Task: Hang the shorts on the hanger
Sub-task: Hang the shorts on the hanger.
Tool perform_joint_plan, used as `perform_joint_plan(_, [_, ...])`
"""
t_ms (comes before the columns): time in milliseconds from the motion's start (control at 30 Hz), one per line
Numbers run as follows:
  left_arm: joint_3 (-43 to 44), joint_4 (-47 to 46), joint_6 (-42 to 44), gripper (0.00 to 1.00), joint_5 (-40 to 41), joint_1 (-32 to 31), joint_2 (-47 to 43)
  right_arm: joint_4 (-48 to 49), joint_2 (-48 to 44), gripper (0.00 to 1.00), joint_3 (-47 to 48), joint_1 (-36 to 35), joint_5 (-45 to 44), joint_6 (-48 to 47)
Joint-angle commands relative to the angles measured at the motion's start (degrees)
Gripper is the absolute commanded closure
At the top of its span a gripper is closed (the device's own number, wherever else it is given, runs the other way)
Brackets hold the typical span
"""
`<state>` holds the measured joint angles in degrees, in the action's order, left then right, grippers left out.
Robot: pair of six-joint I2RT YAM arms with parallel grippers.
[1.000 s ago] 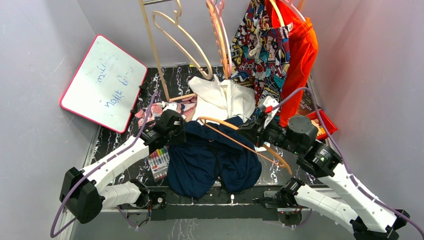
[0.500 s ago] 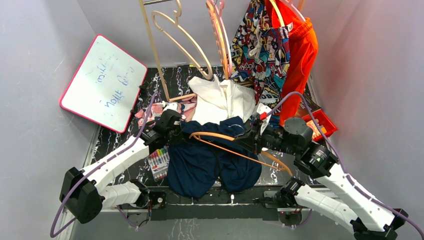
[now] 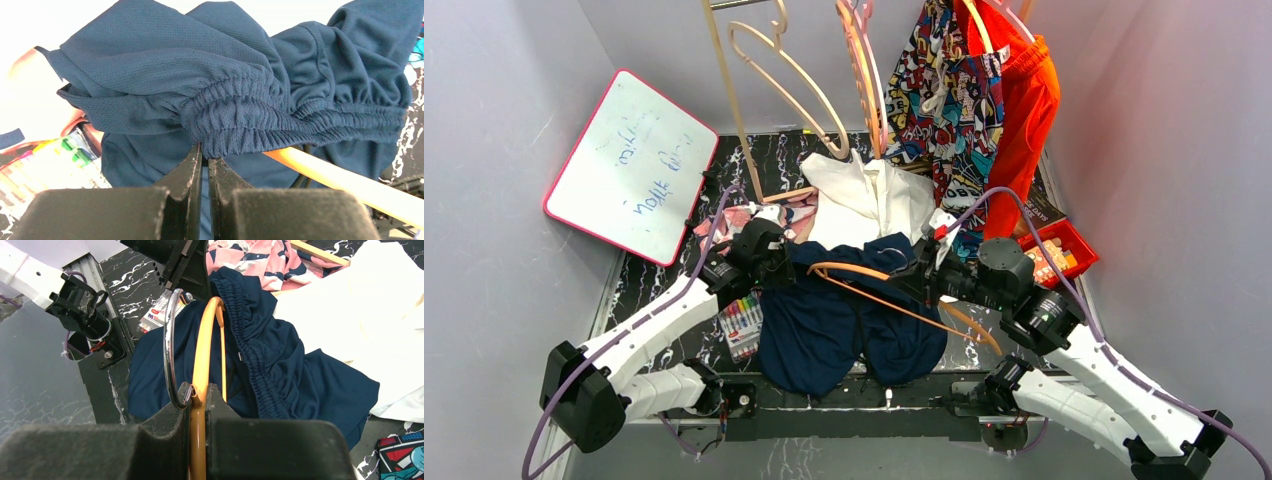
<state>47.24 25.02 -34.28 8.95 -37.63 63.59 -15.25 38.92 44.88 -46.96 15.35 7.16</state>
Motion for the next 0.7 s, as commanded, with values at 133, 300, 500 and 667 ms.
perform_joint_plan(133, [2.7,-0.1,0.0,1.00,-8.4,-0.2,-2.3,7.8,1.7,1.00,-0.3,-0.1,-0.7,-2.3])
perform_joint_plan(300, [5.0,1.4,-0.6,1.00,-11.8,-0.2,-2.4,10.3,1.4,1.00,-2.0,-0.1,-4.0,-4.9])
perform_joint_plan(500, [8.9,3.4,-1.9,1.00,-14.4,-0.2,-4.1,11.5,-1.5,1.00,-0.7,-0.1,-9.2,-10.6])
perform_joint_plan(667, [10.9,3.5,-3.4,1.00,-17.6,-0.2,-3.8,12.2,-1.4,1.00,-2.3,-0.1,-2.1,-10.5])
